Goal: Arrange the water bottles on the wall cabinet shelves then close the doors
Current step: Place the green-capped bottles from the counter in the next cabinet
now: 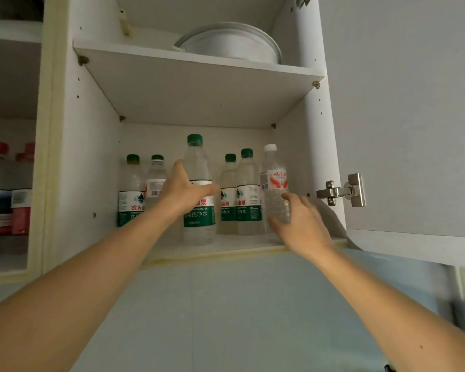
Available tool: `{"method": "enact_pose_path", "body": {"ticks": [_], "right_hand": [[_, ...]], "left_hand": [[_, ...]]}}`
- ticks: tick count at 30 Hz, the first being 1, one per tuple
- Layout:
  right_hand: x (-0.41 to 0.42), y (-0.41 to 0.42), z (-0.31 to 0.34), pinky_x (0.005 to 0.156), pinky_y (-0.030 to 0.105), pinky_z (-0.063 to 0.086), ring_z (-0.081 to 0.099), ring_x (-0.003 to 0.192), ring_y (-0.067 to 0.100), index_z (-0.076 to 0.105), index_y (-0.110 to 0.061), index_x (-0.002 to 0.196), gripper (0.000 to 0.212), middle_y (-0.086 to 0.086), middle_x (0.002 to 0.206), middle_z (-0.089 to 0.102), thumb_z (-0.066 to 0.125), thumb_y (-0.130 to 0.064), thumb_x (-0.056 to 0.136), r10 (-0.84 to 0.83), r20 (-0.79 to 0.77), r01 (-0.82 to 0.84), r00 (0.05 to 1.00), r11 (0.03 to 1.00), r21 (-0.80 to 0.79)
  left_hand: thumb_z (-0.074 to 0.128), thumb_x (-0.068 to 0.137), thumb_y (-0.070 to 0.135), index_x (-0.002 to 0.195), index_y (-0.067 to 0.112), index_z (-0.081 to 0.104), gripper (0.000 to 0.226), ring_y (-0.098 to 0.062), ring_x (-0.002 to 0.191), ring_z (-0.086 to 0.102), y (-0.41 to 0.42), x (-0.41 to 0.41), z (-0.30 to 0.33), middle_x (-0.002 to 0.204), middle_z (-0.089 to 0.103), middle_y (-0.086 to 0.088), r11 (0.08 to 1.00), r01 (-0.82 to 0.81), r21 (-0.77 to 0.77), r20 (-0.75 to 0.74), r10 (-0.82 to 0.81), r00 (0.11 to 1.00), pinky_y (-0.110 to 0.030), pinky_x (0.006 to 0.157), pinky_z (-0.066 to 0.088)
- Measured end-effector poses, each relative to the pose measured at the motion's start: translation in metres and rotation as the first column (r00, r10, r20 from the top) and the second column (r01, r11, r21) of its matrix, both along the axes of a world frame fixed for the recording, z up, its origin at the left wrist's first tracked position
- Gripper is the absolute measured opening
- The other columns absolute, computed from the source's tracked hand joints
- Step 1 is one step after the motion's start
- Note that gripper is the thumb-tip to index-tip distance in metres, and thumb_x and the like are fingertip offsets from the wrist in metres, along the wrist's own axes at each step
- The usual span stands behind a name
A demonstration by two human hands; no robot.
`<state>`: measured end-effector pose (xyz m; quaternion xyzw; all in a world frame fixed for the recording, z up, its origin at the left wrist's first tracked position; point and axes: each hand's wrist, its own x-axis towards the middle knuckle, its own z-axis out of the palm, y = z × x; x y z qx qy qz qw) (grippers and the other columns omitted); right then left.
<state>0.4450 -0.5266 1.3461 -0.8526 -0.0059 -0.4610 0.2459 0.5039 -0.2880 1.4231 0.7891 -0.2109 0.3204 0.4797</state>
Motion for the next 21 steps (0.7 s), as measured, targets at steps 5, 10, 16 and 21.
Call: {"method": "enact_pose_path", "body": {"ticks": [5, 10, 16, 21], "right_hand": [[-0.002, 0.003, 0.003, 0.107, 0.047, 0.039, 0.038, 0.135, 0.039, 0.036, -0.017, 0.152, 0.075, 0.011, 0.152, 0.042, 0.068, -0.039, 0.089, -0.003, -0.046, 0.004, 0.999, 1.0, 0.016], [-0.004, 0.005, 0.007, 0.111, 0.048, 0.035, 0.034, 0.139, 0.04, 0.029, -0.014, 0.156, 0.083, 0.014, 0.154, 0.036, 0.07, -0.038, 0.087, 0.024, -0.087, -0.019, 0.996, 0.998, 0.056], [0.0, 0.002, 0.026, 0.111, 0.05, 0.039, 0.035, 0.138, 0.035, 0.024, -0.016, 0.154, 0.087, 0.015, 0.146, 0.041, 0.074, -0.034, 0.085, 0.139, -0.141, -0.118, 0.98, 0.982, 0.147], [0.012, 0.003, 0.047, 0.102, 0.045, 0.044, 0.048, 0.129, 0.036, 0.005, -0.022, 0.159, 0.103, 0.017, 0.147, 0.036, 0.077, -0.036, 0.086, 0.145, -0.09, -0.132, 0.985, 0.981, 0.14]], "left_hand": [[0.085, 0.076, 0.042, 0.144, 0.017, 0.032, 0.089, -0.029, 0.111, 0.057, 0.04, 0.004, -0.003, 0.136, 0.055, -0.012, 0.978, -0.209, -0.021, 0.049, 0.21, 0.977, -0.04, 0.082, 0.047], [0.081, 0.074, 0.057, 0.151, 0.017, 0.015, 0.108, -0.041, 0.111, 0.057, 0.054, 0.004, -0.004, 0.138, 0.048, -0.02, 0.913, -0.405, 0.038, 0.037, 0.404, 0.914, -0.048, 0.084, 0.053], [0.081, 0.072, 0.06, 0.158, 0.017, -0.007, 0.131, -0.047, 0.134, 0.031, 0.036, -0.002, -0.005, 0.155, 0.018, -0.026, 0.664, -0.746, 0.043, 0.455, 0.652, 0.607, -0.058, 0.108, 0.033], [0.083, 0.075, 0.048, 0.154, 0.013, 0.028, 0.102, -0.042, 0.139, 0.03, -0.009, -0.002, 0.005, 0.153, 0.025, -0.023, 0.716, -0.683, 0.144, 0.787, 0.336, 0.517, -0.055, 0.113, 0.036]]}}
